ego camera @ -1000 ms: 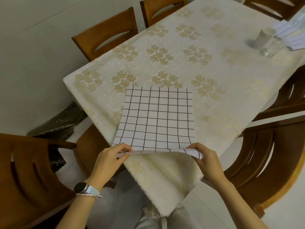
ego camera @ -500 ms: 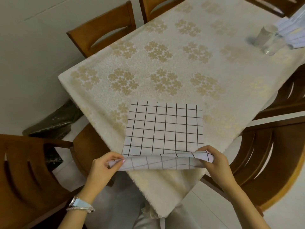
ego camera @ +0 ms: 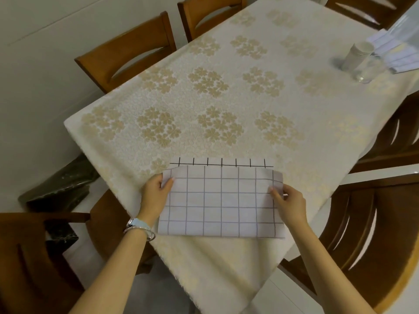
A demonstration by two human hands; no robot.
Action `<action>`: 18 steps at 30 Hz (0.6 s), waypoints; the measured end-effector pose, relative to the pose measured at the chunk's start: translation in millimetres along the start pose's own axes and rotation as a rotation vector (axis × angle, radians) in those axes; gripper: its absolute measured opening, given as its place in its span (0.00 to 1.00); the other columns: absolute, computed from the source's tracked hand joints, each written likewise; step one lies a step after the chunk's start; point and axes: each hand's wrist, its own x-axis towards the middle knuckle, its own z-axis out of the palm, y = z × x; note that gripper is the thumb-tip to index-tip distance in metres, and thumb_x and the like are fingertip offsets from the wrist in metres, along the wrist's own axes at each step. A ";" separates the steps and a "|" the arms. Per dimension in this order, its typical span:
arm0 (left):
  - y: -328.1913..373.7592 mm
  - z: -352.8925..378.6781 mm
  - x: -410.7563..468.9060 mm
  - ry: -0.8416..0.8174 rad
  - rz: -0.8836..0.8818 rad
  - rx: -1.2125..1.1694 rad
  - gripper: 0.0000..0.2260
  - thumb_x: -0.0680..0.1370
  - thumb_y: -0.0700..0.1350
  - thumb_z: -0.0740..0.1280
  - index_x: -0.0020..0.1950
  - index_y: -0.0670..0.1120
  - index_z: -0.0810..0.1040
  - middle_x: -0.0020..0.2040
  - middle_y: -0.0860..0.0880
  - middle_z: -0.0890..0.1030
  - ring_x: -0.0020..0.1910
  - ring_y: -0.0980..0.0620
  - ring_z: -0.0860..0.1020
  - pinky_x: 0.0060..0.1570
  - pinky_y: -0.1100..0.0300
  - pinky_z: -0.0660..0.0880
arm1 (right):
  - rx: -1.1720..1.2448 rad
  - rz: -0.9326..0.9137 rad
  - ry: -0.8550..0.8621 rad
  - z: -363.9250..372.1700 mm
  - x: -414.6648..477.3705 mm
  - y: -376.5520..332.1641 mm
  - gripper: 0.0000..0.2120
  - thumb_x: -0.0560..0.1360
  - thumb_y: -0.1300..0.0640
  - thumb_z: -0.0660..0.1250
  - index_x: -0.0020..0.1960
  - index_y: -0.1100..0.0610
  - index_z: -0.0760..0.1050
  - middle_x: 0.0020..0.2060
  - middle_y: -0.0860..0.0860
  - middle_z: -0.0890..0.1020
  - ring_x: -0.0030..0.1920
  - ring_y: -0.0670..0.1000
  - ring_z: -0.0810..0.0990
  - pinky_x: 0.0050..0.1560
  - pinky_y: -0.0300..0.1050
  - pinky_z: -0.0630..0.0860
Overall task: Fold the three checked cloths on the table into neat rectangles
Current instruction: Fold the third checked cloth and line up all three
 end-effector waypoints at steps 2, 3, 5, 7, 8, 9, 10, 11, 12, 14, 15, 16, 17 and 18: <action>-3.2 8.9 17.1 0.029 -0.003 0.063 0.06 0.78 0.47 0.68 0.43 0.48 0.75 0.40 0.47 0.77 0.40 0.53 0.74 0.43 0.54 0.73 | -0.039 -0.020 0.036 3.7 15.7 -2.0 0.06 0.78 0.53 0.67 0.46 0.55 0.76 0.35 0.46 0.77 0.35 0.44 0.73 0.35 0.38 0.66; -2.3 13.4 23.4 0.044 -0.003 0.068 0.08 0.78 0.46 0.69 0.41 0.46 0.75 0.38 0.47 0.77 0.38 0.53 0.73 0.41 0.57 0.72 | -0.051 -0.017 0.046 5.5 22.9 -2.7 0.05 0.78 0.54 0.68 0.49 0.56 0.76 0.38 0.47 0.78 0.37 0.44 0.74 0.35 0.36 0.67; 0.5 21.0 33.8 0.070 -0.019 0.083 0.08 0.78 0.42 0.69 0.41 0.41 0.77 0.34 0.46 0.78 0.34 0.55 0.72 0.36 0.65 0.71 | -0.043 0.018 0.054 9.1 34.5 -4.3 0.07 0.77 0.55 0.69 0.52 0.55 0.74 0.42 0.49 0.79 0.40 0.48 0.77 0.36 0.34 0.69; 2.6 28.5 41.2 0.088 -0.042 0.117 0.04 0.78 0.39 0.69 0.44 0.42 0.79 0.34 0.49 0.78 0.33 0.59 0.72 0.34 0.73 0.69 | -0.024 0.055 0.059 13.0 43.8 -3.6 0.10 0.77 0.55 0.70 0.56 0.56 0.74 0.45 0.50 0.79 0.43 0.51 0.78 0.37 0.35 0.70; 3.7 31.6 44.0 0.098 -0.049 0.115 0.01 0.78 0.38 0.69 0.47 0.43 0.80 0.37 0.52 0.79 0.35 0.60 0.74 0.35 0.75 0.69 | -0.018 0.061 0.063 14.6 47.1 -3.3 0.11 0.77 0.56 0.70 0.57 0.56 0.74 0.45 0.51 0.79 0.44 0.51 0.78 0.38 0.35 0.70; 2.4 33.7 47.5 0.113 -0.066 0.111 0.03 0.78 0.37 0.69 0.50 0.42 0.80 0.40 0.52 0.80 0.37 0.59 0.76 0.36 0.75 0.69 | -0.015 0.067 0.069 16.1 50.1 -2.5 0.11 0.76 0.56 0.70 0.57 0.57 0.74 0.45 0.51 0.79 0.43 0.51 0.78 0.37 0.34 0.70; 0.8 36.1 51.0 0.131 -0.078 0.110 0.04 0.77 0.37 0.70 0.51 0.40 0.81 0.42 0.50 0.81 0.39 0.56 0.77 0.36 0.73 0.70 | -0.010 0.072 0.075 17.1 52.2 -1.7 0.11 0.76 0.57 0.71 0.56 0.57 0.74 0.44 0.50 0.79 0.43 0.50 0.77 0.36 0.32 0.69; -1.1 38.1 54.1 0.146 -0.096 0.118 0.04 0.77 0.38 0.70 0.51 0.39 0.81 0.44 0.48 0.82 0.41 0.53 0.78 0.36 0.72 0.70 | -0.007 0.075 0.082 18.3 54.1 -0.5 0.10 0.76 0.58 0.71 0.55 0.56 0.73 0.43 0.50 0.79 0.41 0.49 0.77 0.36 0.31 0.68; -3.1 39.6 56.6 0.163 -0.111 0.127 0.04 0.77 0.38 0.71 0.50 0.39 0.81 0.43 0.46 0.82 0.41 0.51 0.78 0.36 0.70 0.70 | -0.002 0.077 0.089 19.2 55.4 0.2 0.10 0.76 0.58 0.71 0.54 0.56 0.73 0.42 0.49 0.78 0.40 0.48 0.76 0.35 0.30 0.68; -4.1 42.8 60.0 0.190 -0.146 0.136 0.06 0.76 0.40 0.72 0.49 0.39 0.80 0.43 0.46 0.81 0.41 0.50 0.78 0.35 0.69 0.70 | 0.006 0.085 0.100 21.7 57.4 1.8 0.11 0.75 0.58 0.72 0.54 0.56 0.73 0.42 0.49 0.78 0.39 0.46 0.76 0.36 0.31 0.69; -4.6 43.6 61.4 0.199 -0.158 0.144 0.07 0.76 0.40 0.73 0.50 0.38 0.80 0.43 0.46 0.81 0.41 0.50 0.77 0.35 0.68 0.69 | 0.007 0.088 0.104 23.1 58.4 2.7 0.11 0.75 0.58 0.72 0.54 0.57 0.73 0.42 0.50 0.79 0.39 0.46 0.76 0.36 0.33 0.70; -3.9 44.1 62.4 0.210 -0.166 0.153 0.08 0.75 0.40 0.73 0.51 0.38 0.80 0.43 0.46 0.80 0.42 0.50 0.77 0.35 0.67 0.69 | 0.005 0.089 0.107 24.5 59.2 3.2 0.11 0.75 0.58 0.72 0.54 0.57 0.73 0.43 0.50 0.79 0.39 0.47 0.77 0.36 0.34 0.70; -4.1 44.3 63.5 0.216 -0.179 0.155 0.09 0.75 0.40 0.73 0.52 0.38 0.79 0.44 0.46 0.79 0.42 0.50 0.77 0.36 0.66 0.69 | 0.003 0.089 0.108 25.9 60.2 3.9 0.11 0.75 0.58 0.72 0.55 0.58 0.74 0.43 0.50 0.79 0.40 0.48 0.77 0.37 0.36 0.71; -3.2 44.3 64.1 0.223 -0.188 0.164 0.10 0.75 0.40 0.73 0.52 0.37 0.79 0.44 0.46 0.79 0.43 0.49 0.77 0.37 0.65 0.70 | 0.001 0.087 0.108 26.9 61.0 3.8 0.12 0.75 0.58 0.72 0.55 0.58 0.74 0.43 0.50 0.79 0.40 0.48 0.77 0.38 0.37 0.72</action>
